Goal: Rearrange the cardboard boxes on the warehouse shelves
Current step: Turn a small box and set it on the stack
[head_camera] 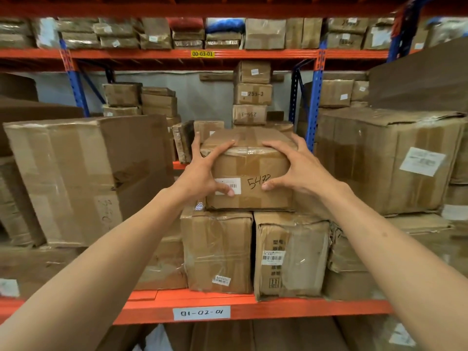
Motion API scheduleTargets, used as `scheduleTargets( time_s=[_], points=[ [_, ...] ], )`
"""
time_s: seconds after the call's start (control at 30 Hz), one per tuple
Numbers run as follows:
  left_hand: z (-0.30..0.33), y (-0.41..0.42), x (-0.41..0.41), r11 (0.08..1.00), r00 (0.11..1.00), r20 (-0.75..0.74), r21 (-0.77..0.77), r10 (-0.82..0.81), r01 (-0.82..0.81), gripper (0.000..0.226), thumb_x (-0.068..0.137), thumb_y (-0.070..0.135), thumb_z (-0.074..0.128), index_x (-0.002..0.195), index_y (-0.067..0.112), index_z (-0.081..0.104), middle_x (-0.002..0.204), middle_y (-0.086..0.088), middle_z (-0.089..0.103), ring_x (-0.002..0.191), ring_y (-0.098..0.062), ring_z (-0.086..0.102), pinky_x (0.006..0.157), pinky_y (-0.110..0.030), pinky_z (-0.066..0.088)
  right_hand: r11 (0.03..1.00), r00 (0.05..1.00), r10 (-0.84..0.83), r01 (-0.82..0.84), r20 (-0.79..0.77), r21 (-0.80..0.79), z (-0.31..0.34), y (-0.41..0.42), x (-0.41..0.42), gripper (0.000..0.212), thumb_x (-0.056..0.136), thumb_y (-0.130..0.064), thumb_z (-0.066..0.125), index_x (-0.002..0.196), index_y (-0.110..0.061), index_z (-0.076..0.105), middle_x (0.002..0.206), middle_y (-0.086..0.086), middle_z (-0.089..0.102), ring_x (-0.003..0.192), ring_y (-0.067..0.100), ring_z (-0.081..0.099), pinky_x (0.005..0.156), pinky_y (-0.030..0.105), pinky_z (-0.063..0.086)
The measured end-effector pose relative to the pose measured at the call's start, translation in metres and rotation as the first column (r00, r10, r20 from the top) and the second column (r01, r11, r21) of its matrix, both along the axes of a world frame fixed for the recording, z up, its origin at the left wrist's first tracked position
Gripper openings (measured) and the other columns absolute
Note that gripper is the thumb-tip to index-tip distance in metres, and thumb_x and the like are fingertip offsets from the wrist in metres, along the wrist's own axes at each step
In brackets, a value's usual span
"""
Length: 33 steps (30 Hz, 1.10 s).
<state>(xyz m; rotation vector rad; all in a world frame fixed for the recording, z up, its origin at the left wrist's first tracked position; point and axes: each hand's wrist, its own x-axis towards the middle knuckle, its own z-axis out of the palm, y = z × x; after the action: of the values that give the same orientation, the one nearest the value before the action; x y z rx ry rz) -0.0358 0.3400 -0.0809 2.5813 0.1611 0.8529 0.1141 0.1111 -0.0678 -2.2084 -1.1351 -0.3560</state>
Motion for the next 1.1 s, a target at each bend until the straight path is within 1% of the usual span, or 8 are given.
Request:
scheduleTargets(
  time_s=[0.13,0.27,0.43,0.8,0.9,0.97,1.0,1.1],
  points=[
    [0.003,-0.007,0.001,0.999,1.0,0.026,-0.049,0.012,-0.011,0.111,0.052,0.027,0.1,0.143,0.052,0.042,0.163,-0.011,0.002,0.144,-0.047,0.026,0.116,-0.05,0.03,0.988,1.0,0.001,0.003,-0.028,0.157,-0.009,0.0,-0.009,0.102,0.057,-0.049,0.096,0.146,-0.052,0.046,0.149,0.005,0.049,0.136,0.027,0.039,0.114,0.049,0.034],
    [0.001,-0.026,0.003,0.999,0.993,0.109,-0.007,0.05,-0.049,0.103,0.052,0.025,0.1,0.139,0.047,0.048,0.159,-0.012,0.012,0.134,-0.047,0.039,0.113,-0.051,0.034,0.945,0.997,-0.016,0.04,-0.075,0.326,-0.015,-0.01,-0.019,0.088,0.061,-0.041,0.097,0.14,-0.043,0.059,0.136,-0.001,0.061,0.126,0.02,0.046,0.112,0.047,0.039],
    [-0.005,-0.054,0.011,1.0,0.984,0.179,0.004,0.002,-0.003,0.098,0.056,0.03,0.099,0.136,0.049,0.046,0.155,-0.007,0.016,0.129,-0.045,0.043,0.108,-0.054,0.045,0.949,1.0,-0.025,0.022,0.006,0.316,-0.006,-0.049,-0.016,0.081,0.063,-0.045,0.094,0.137,-0.045,0.06,0.129,0.001,0.064,0.12,0.024,0.056,0.107,0.051,0.044],
    [-0.002,-0.153,0.089,0.999,0.995,0.095,0.035,-0.039,0.036,0.097,0.058,0.028,0.097,0.138,0.046,0.044,0.155,-0.004,0.013,0.125,-0.046,0.047,0.107,-0.053,0.046,0.965,0.988,-0.143,0.152,-0.057,0.213,-0.004,-0.155,0.033,0.084,0.066,-0.045,0.094,0.142,-0.043,0.059,0.136,0.001,0.061,0.129,0.025,0.05,0.112,0.046,0.04],
    [-0.003,-0.15,0.09,0.999,0.998,0.053,0.031,-0.025,0.023,0.098,0.057,0.028,0.098,0.136,0.048,0.043,0.154,0.0,0.011,0.128,-0.046,0.043,0.109,-0.055,0.044,0.961,0.947,-0.277,0.271,0.163,0.06,-0.008,-0.147,0.033,0.088,0.072,-0.058,0.085,0.15,-0.042,0.05,0.161,0.016,0.033,0.127,0.038,0.054,0.104,0.047,0.044],
    [-0.003,-0.153,0.091,0.999,0.999,0.046,0.029,-0.026,0.025,0.099,0.057,0.027,0.098,0.136,0.048,0.043,0.154,0.0,0.011,0.128,-0.046,0.043,0.109,-0.054,0.044,0.905,0.844,-0.382,0.424,0.376,-0.032,-0.007,-0.145,0.03,0.088,0.076,-0.07,0.075,0.154,-0.044,0.043,0.171,0.016,0.002,0.104,0.037,0.067,0.081,0.041,0.052],
    [-0.004,-0.157,0.092,1.0,0.999,0.048,0.027,-0.015,0.013,0.1,0.056,0.026,0.098,0.136,0.047,0.043,0.154,0.0,0.011,0.128,-0.045,0.043,0.11,-0.053,0.044,0.891,0.816,-0.384,0.45,0.431,-0.058,-0.004,-0.147,0.03,0.088,0.077,-0.073,0.072,0.154,-0.043,0.042,0.171,0.014,0.002,0.098,0.036,0.069,0.075,0.039,0.052],
    [-0.006,-0.171,0.095,1.0,0.997,0.071,0.02,0.02,-0.022,0.101,0.055,0.026,0.098,0.136,0.045,0.043,0.156,-0.003,0.01,0.125,-0.045,0.047,0.108,-0.047,0.044,0.895,0.835,-0.33,0.425,0.44,-0.136,0.005,-0.157,0.037,0.088,0.076,-0.078,0.066,0.152,-0.039,0.041,0.155,0.011,0.043,0.106,0.039,0.066,0.078,0.043,0.053]
  ],
)
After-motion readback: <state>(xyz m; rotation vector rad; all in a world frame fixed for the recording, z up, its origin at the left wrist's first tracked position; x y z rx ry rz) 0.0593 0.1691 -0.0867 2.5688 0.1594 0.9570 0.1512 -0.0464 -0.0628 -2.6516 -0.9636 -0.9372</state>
